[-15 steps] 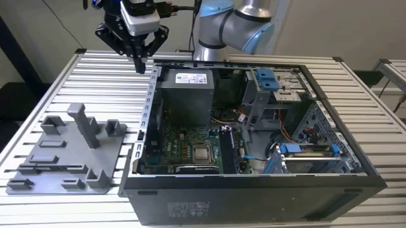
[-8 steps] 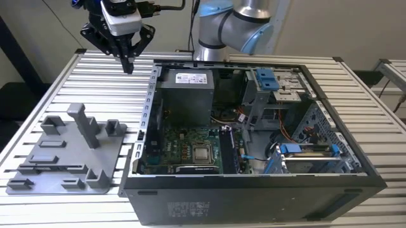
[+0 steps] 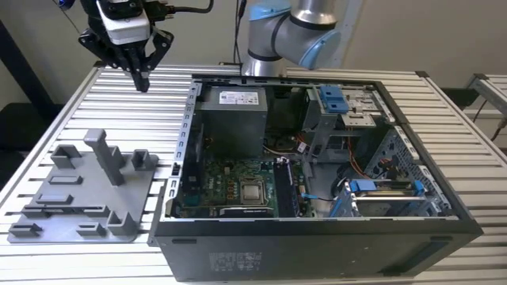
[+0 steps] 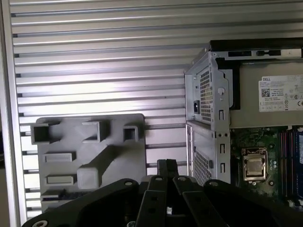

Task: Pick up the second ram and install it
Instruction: 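Reach for the second ram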

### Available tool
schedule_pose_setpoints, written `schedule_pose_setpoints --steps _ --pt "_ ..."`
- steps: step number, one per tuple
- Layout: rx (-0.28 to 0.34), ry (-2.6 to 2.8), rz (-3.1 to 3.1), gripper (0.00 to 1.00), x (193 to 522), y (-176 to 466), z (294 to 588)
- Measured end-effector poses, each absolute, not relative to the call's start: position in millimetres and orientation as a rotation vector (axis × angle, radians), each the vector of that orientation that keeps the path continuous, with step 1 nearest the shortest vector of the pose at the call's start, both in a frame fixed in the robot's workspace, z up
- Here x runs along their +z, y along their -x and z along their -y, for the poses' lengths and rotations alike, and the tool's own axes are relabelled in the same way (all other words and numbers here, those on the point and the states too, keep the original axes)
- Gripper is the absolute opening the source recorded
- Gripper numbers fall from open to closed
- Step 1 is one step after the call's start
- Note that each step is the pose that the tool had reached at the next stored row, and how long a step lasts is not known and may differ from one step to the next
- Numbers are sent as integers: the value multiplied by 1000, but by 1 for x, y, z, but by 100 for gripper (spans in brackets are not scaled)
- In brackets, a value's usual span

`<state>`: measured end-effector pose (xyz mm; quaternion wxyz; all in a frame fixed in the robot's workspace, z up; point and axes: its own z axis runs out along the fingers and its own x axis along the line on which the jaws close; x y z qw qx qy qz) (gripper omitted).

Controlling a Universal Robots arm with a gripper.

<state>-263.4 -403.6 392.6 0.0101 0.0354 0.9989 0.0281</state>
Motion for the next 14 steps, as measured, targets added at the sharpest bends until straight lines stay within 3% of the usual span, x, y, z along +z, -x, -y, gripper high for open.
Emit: schedule_pose_setpoints --steps 14 --pt "91 -111 -3118 11 393 295 405"
